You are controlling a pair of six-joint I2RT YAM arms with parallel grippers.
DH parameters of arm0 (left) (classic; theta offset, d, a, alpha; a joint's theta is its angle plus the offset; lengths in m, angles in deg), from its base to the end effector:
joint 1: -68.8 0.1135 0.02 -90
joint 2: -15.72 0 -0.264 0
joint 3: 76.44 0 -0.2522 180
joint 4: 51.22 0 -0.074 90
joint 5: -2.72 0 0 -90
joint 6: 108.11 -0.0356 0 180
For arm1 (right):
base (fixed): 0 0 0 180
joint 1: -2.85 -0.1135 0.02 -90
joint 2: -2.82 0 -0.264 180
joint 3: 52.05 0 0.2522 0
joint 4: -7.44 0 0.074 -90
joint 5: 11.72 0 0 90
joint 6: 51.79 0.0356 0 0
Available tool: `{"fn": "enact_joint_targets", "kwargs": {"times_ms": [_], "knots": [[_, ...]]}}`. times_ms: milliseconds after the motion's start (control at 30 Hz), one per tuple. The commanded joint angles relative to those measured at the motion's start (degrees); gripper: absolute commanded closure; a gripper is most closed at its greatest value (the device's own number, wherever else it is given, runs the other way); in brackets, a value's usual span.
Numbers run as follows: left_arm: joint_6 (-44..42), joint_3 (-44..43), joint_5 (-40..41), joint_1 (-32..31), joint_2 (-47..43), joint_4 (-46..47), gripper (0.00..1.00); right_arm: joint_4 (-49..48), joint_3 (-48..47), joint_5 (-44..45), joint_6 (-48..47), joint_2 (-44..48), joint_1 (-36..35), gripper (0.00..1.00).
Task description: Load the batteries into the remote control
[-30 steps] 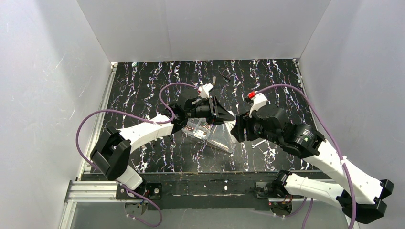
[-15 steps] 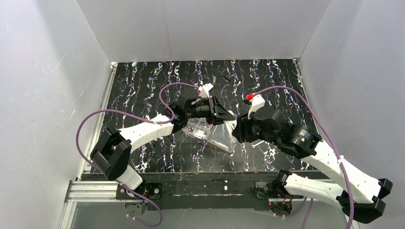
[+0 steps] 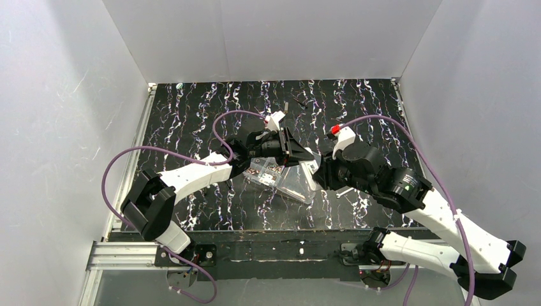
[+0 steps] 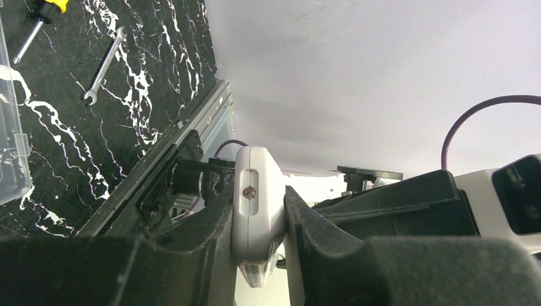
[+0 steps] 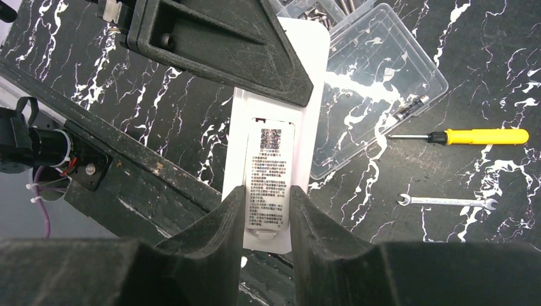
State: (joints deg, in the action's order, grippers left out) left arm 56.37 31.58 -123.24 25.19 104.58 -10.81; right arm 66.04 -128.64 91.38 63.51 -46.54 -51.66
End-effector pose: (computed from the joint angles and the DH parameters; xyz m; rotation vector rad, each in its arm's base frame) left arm 0.2393 -0.2568 0.3453 0.2977 1.5440 -2.0794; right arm 0.1024 0.1297 0.3727 -0.4089 2.1199 0.5863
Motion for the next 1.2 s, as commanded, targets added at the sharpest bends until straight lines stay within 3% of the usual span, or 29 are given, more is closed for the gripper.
{"fn": "enact_joint_targets", "kwargs": {"times_ms": [0,367,600,933,1067,1167], "knots": [[1.03,-2.42,-2.69,-0.10,-0.01,4.00,1.00,-0.78,-1.86,-0.17,-1.23,0.71,-0.17,0.68],[0.86,-1.04,-1.46,1.09,-1.15,1.60,1.00,1.22,-3.97,7.42,0.78,4.39,0.55,0.73],[1.55,1.44,-1.83,4.36,-3.33,0.57,1.00,4.19,-2.69,2.58,3.02,3.30,10.05,0.80],[-0.12,2.67,-1.51,8.01,-8.16,-3.25,1.00,-7.42,13.99,-8.68,6.55,-0.42,19.49,0.83],[-0.37,3.03,-1.76,8.20,-8.72,-3.88,1.00,-10.30,19.14,-7.80,8.39,-3.26,19.61,0.85],[-0.39,3.08,-2.14,8.13,-8.62,-3.96,1.00,-12.39,22.38,-6.79,8.87,-4.67,19.69,0.80]]}}
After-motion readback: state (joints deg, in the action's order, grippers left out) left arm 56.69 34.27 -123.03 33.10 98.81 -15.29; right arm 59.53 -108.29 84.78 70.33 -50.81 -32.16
